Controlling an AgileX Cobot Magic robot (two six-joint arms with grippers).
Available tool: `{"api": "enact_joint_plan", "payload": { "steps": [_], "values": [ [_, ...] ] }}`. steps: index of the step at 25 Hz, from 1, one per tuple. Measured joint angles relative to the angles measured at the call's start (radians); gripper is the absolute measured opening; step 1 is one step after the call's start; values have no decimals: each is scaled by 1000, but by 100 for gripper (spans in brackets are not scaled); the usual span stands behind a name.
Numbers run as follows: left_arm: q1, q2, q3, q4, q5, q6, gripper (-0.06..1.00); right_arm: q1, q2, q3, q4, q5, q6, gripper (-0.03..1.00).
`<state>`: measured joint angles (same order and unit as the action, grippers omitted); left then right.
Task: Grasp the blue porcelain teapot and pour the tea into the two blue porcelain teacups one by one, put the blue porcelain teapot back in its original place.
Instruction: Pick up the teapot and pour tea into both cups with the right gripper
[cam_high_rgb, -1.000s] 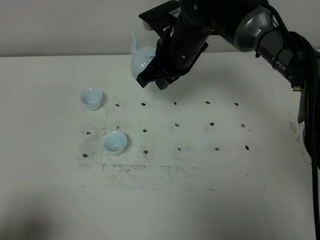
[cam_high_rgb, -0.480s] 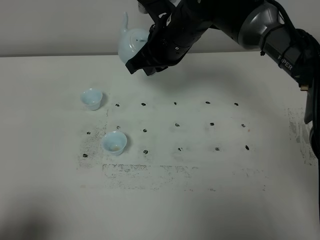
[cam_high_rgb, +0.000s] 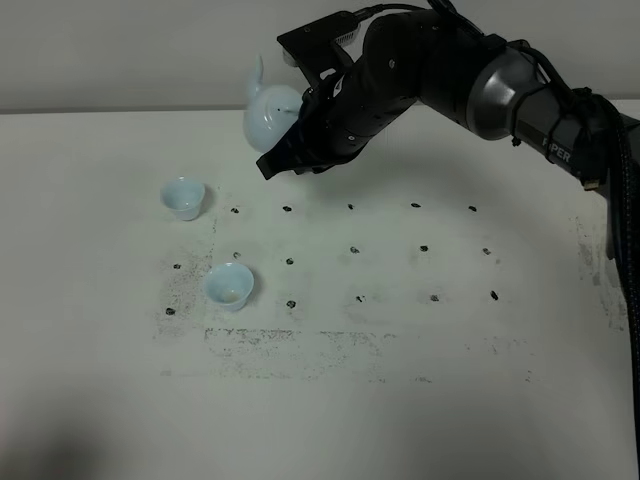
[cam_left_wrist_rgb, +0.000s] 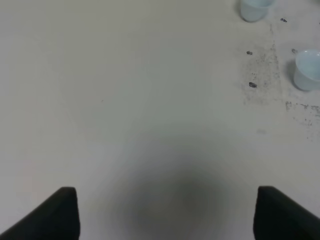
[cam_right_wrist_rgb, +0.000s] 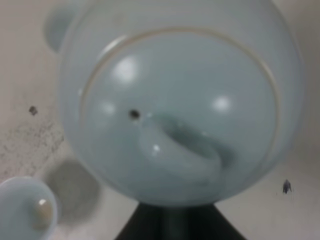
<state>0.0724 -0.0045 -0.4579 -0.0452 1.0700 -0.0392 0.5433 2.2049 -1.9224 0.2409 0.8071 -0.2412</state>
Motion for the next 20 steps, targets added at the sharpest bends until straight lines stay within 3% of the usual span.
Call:
{"api": "enact_joint_plan", "payload": {
  "steps": [9,12,15,20],
  "values": [
    [0,0,0,0,0,0,68,11,-9,53,27,-8,-112,6],
    [0,0,0,0,0,0,68,18,-9,53,-84,35,-93,6],
    [0,0,0,0,0,0,68,27,-9,33,-214,157,-77,6],
    [0,0,0,0,0,0,68,28,-9,-23,-305,222,-56,6]
  ]
}}
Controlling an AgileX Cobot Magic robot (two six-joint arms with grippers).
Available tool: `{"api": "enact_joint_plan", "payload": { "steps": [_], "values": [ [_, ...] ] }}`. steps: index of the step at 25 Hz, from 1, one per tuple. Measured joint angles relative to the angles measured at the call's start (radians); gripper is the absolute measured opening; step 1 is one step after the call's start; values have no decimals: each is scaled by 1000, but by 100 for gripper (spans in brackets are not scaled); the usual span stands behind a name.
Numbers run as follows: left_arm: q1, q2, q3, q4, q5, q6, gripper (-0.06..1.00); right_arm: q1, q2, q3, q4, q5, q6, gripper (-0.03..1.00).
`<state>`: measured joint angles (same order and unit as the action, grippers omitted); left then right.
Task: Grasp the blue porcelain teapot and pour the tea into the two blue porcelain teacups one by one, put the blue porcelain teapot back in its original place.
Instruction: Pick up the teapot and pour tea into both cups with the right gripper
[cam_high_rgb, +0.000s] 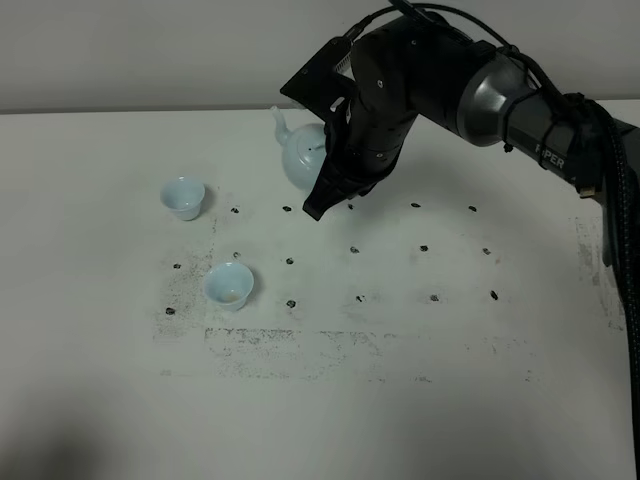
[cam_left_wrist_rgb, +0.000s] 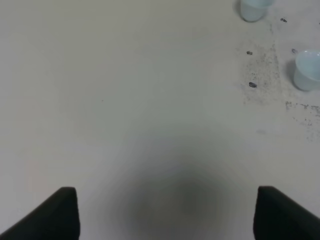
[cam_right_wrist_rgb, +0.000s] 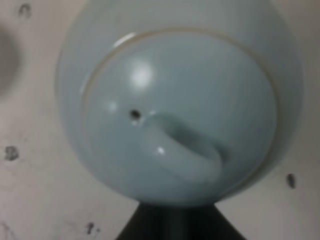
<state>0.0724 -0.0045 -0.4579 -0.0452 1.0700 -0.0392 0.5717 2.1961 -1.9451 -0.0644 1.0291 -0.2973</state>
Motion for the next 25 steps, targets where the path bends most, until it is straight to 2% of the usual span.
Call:
{"api": "enact_joint_plan", "payload": {
  "steps": [3,9,16,21,25],
  "values": [
    [0,0,0,0,0,0,68,2,5,-44,-3,43,-20,6],
    [0,0,0,0,1,0,68,17,110,-249,-1,167,-71,6],
    [0,0,0,0,1,0,68,66,200,-433,-31,201,-186,6],
    [0,0,0,0,1,0,68,93,258,-466,-60,205,-291,6],
    [0,0,0,0,1,0,68,95,283,-466,-83,171,-304,6]
  ]
}}
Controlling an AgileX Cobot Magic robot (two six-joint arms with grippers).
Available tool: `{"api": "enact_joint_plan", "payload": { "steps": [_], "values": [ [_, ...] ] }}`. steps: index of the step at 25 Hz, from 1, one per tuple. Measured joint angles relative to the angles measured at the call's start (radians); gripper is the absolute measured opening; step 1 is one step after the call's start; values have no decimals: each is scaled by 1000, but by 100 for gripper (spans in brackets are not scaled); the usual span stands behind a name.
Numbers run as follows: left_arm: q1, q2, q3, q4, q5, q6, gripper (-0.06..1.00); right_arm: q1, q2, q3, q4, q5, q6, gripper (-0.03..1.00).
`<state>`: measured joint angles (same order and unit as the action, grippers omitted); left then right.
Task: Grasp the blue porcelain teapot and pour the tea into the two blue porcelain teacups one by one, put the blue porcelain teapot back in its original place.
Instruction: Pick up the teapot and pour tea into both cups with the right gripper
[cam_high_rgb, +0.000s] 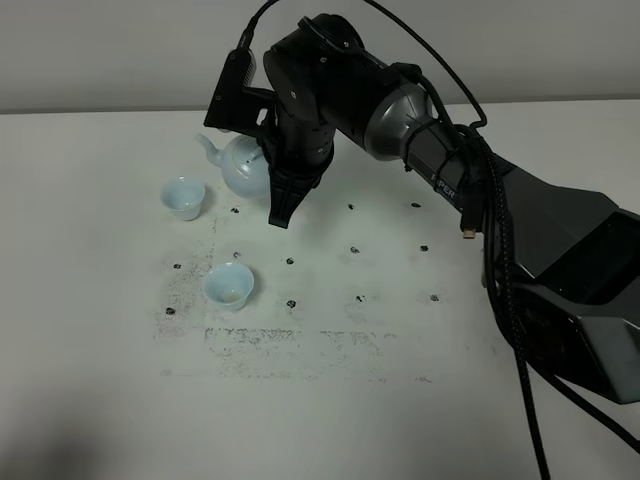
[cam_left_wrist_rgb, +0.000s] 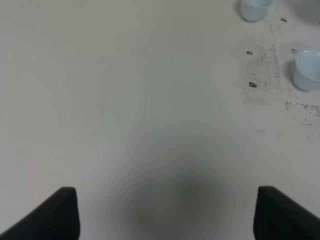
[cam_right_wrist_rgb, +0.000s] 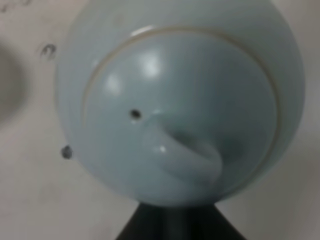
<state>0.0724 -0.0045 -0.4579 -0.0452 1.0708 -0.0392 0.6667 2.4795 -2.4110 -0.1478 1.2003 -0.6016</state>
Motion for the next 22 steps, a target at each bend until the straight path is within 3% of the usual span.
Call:
{"api": "enact_joint_plan", "payload": {
  "steps": [6,19,22],
  "values": [
    [0,0,0,0,0,0,68,-4,26,-5,-59,-62,1,6],
    [0,0,0,0,0,0,68,-4,35,-5,-52,-138,112,6],
    [0,0,0,0,0,0,68,-4,35,-5,-3,-188,139,6]
  ]
}}
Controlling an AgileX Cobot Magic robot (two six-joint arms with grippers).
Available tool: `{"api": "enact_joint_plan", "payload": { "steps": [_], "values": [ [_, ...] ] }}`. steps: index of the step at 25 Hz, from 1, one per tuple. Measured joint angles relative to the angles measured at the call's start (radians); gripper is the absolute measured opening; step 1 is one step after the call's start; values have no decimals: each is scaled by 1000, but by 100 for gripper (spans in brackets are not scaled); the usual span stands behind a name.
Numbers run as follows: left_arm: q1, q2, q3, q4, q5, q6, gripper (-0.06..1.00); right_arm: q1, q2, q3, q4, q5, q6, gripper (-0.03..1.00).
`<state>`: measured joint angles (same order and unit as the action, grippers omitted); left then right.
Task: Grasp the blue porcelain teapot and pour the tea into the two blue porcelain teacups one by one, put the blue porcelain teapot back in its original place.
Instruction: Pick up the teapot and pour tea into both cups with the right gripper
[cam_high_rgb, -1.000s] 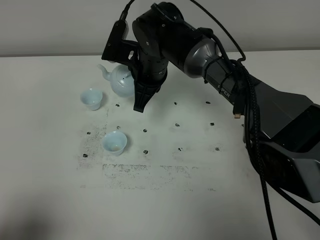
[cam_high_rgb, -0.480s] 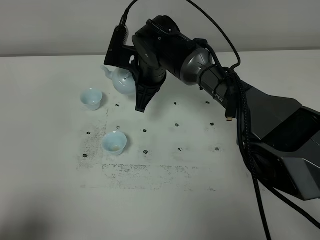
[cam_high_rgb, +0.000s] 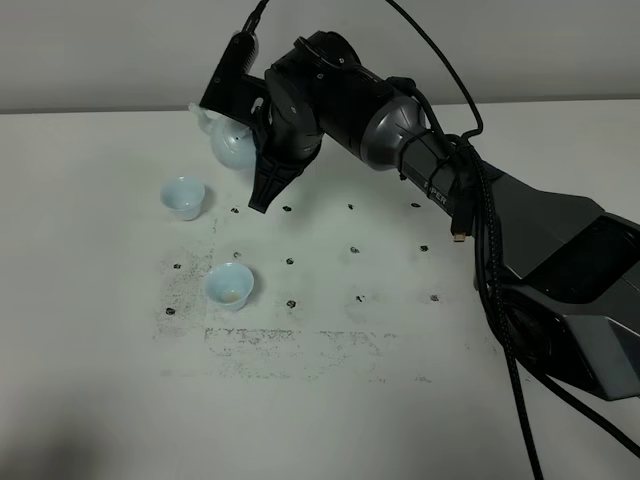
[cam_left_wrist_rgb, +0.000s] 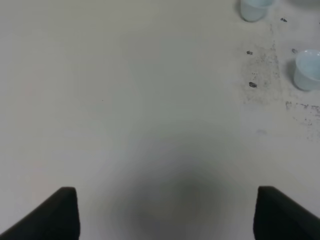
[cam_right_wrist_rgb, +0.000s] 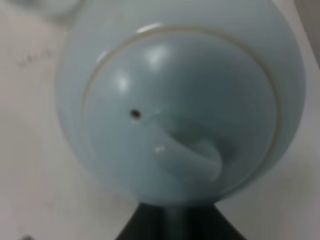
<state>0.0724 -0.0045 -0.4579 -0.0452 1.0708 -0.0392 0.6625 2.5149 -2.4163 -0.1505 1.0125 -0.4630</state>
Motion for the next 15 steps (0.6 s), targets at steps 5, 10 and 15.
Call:
{"api": "enact_joint_plan", "payload": {
  "steps": [5,10,15],
  "values": [
    [0,0,0,0,0,0,68,0,0,0,85,-47,8,6],
    [0,0,0,0,0,0,68,0,0,0,91,-52,8,6],
    [0,0,0,0,0,0,68,0,0,0,95,-52,8,6]
  ]
}}
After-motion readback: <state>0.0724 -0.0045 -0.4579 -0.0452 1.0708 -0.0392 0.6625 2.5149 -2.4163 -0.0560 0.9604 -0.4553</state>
